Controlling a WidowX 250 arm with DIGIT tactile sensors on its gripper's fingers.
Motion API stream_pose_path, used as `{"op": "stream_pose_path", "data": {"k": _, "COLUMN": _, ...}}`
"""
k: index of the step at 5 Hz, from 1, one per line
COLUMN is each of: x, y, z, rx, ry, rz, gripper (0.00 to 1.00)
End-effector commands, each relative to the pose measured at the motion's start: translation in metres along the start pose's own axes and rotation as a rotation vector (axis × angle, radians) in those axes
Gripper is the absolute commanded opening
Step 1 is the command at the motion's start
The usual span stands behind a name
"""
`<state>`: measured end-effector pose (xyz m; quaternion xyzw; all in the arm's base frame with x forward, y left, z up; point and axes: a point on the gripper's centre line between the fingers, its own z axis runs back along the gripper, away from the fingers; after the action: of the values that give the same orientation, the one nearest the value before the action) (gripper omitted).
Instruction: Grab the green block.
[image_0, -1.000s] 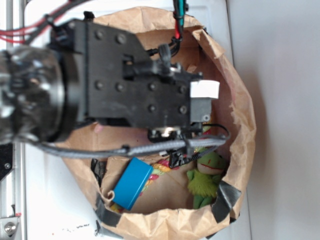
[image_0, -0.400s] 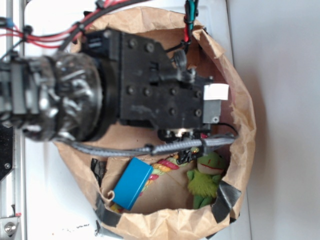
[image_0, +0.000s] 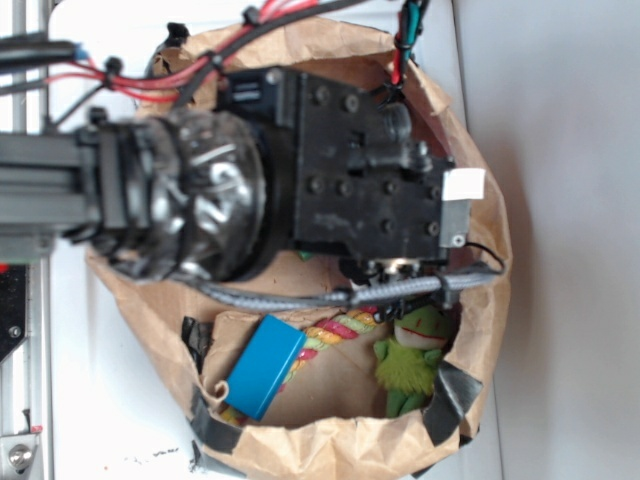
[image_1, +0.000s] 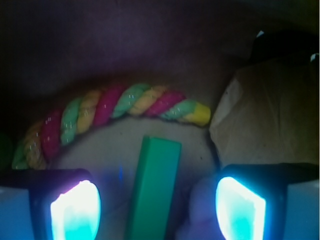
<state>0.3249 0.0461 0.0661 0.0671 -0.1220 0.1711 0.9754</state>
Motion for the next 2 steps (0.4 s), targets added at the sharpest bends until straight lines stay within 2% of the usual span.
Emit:
{"op": "stream_pose_path", "data": {"k": 1, "x": 0.0167, "y": 0.0041, "z": 0.0062, "rx": 0.014, "ry": -0.085, "rz": 0.052, "gripper": 1.0}}
{"op": "stream_pose_path", "data": {"k": 2, "x": 0.0132, "y": 0.0017, "z": 0.0037, "rx": -0.023, "ry": -0.066, "rz": 0.039, "gripper": 1.0}}
